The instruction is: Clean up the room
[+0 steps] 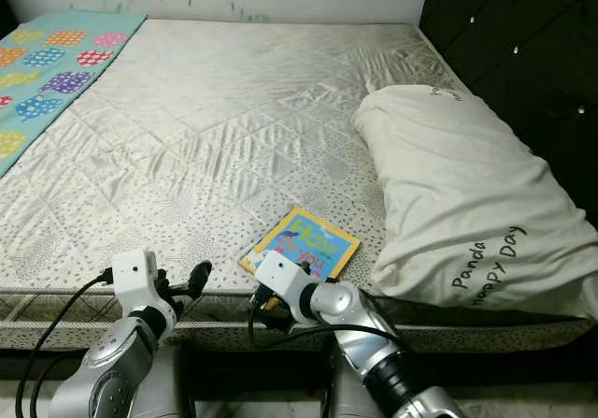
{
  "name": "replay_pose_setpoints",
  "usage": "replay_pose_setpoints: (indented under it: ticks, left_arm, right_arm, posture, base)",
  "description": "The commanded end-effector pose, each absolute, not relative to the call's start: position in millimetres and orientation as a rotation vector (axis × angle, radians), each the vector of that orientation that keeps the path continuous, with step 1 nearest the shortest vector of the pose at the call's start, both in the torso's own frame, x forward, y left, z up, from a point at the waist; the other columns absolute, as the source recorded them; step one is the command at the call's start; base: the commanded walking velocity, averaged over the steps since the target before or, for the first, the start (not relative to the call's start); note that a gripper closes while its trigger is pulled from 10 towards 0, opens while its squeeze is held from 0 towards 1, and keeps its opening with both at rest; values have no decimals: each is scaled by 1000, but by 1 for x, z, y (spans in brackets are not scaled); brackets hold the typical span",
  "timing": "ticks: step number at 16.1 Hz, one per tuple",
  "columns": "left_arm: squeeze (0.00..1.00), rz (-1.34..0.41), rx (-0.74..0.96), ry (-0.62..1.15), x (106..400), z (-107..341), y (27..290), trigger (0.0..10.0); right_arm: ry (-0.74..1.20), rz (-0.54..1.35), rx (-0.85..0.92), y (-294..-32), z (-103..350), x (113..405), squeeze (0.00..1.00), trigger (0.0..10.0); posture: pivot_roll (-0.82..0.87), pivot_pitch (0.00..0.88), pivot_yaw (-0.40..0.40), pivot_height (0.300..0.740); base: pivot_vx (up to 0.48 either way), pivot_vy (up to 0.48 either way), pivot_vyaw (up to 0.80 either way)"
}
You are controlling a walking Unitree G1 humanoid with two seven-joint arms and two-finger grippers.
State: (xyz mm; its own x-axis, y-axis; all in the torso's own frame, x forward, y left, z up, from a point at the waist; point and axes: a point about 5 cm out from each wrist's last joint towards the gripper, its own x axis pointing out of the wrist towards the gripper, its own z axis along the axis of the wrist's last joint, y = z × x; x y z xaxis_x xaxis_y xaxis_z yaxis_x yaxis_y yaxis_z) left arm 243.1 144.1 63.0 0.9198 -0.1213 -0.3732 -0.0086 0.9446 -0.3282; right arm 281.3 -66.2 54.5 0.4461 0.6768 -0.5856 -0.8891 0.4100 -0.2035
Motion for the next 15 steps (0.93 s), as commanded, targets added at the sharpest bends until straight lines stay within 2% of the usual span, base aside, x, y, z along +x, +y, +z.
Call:
replay_pose_setpoints:
  ticks: [1, 5, 9, 13, 15]
  left_arm:
    - [0, -97, -339, 403, 243, 66, 142, 10000]
    - [0, -138, -336, 433, 237, 62, 142, 10000]
    - [0, -122, -301, 513, 231, 50, 151, 10000]
    - [0, -90, -256, 583, 215, 41, 160, 10000]
    - [0, -56, -245, 609, 205, 39, 167, 10000]
  right_arm:
    - [433, 1129, -561, -65, 60, 277, 0, 10000]
    - [507, 1258, -562, -77, 54, 267, 0, 10000]
    - [569, 1283, -532, -75, 40, 252, 0, 10000]
    - [585, 1246, -515, -70, 25, 240, 0, 10000]
    - [544, 1163, -492, -61, 23, 240, 0, 10000]
  posture:
    - [-32, 0, -39, 558]
    - [-29, 0, -38, 558]
    - [-28, 0, -34, 558]
    - [-2, 0, -41, 558]
    - [8, 0, -43, 558]
  base:
    - [0, 0, 0]
    - [0, 0, 0]
    - [0, 0, 0]
    - [0, 0, 0]
    - [0, 0, 0]
